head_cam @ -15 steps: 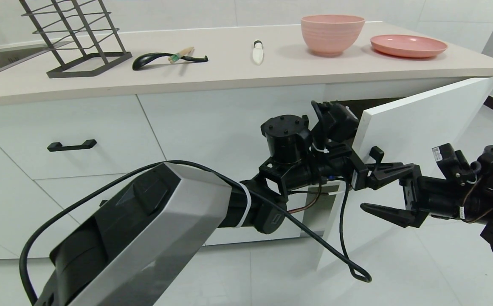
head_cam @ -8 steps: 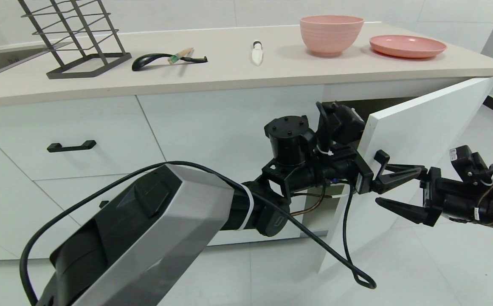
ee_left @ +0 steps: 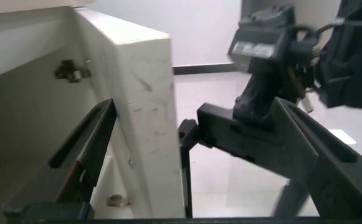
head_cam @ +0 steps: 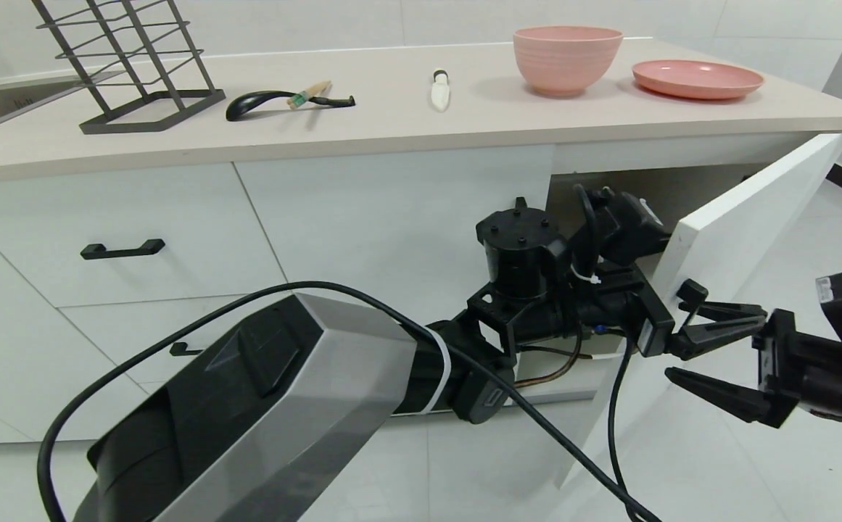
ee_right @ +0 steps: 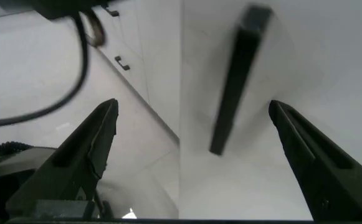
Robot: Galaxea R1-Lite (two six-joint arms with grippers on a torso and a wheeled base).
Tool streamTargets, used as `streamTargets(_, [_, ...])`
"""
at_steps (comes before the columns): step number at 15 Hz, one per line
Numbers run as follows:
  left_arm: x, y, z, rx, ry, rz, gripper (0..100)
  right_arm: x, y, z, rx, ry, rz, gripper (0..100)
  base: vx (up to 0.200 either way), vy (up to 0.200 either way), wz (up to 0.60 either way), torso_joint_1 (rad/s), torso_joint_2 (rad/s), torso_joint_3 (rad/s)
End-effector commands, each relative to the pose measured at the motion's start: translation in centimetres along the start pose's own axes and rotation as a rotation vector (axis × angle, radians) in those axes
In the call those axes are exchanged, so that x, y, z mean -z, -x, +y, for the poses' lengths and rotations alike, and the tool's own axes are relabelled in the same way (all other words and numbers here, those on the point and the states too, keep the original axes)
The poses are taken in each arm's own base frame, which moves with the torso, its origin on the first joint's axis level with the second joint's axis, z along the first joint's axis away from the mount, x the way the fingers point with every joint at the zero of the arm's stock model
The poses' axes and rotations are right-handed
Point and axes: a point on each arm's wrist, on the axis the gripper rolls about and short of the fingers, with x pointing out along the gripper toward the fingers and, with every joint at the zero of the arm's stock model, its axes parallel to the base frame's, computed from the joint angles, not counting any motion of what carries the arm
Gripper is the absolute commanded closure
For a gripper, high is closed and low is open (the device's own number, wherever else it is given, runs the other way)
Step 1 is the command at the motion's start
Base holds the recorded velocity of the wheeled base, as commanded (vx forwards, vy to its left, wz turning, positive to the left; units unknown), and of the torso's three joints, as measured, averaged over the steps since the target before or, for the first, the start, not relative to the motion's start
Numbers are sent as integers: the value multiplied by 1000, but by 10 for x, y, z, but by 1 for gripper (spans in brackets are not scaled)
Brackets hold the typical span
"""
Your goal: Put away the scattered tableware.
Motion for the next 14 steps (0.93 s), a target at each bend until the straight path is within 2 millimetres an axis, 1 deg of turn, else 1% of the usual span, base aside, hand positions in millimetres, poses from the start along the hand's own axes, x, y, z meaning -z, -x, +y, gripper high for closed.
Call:
streamTargets(1, [-1,2,3,-28,-1,1,0,-13,44,32,107,51,11,0,0,0,0,0,0,0])
streamTargets(3, [0,2,4,-41,1,5,0,-14,66,50,180,64,30,0,0,0,0,0,0,0])
streamTargets(5, [1,2,3,-44,2,6,0,-21,74,65,195,102,12,0,0,0,0,0,0,0])
streamTargets(8, [4,2,2,-46,6,9,0,-37,81,76,216,191,-31,0,0,0,0,0,0,0])
streamTargets(9, [8,-2,-5,-31,31,12,0,-43,84,82,220,229,-52,0,0,0,0,0,0,0])
streamTargets(10, [6,-4,-7,-27,34,5,0,-45,85,84,224,243,-58,0,0,0,0,0,0,0])
streamTargets(11, [11,-12,-17,-6,50,-5,0,-51,88,90,229,281,-77,0,0,0,0,0,0,0])
streamTargets(12, [13,-16,-24,-3,52,-11,0,-55,90,94,232,306,-91,0,0,0,0,0,0,0])
streamTargets(13, [14,-17,-26,-3,54,-11,0,-57,91,96,234,320,-97,0,0,0,0,0,0,0])
streamTargets(14, [16,-22,-33,8,63,-10,0,-60,94,102,238,348,-109,0,0,0,0,0,0,0])
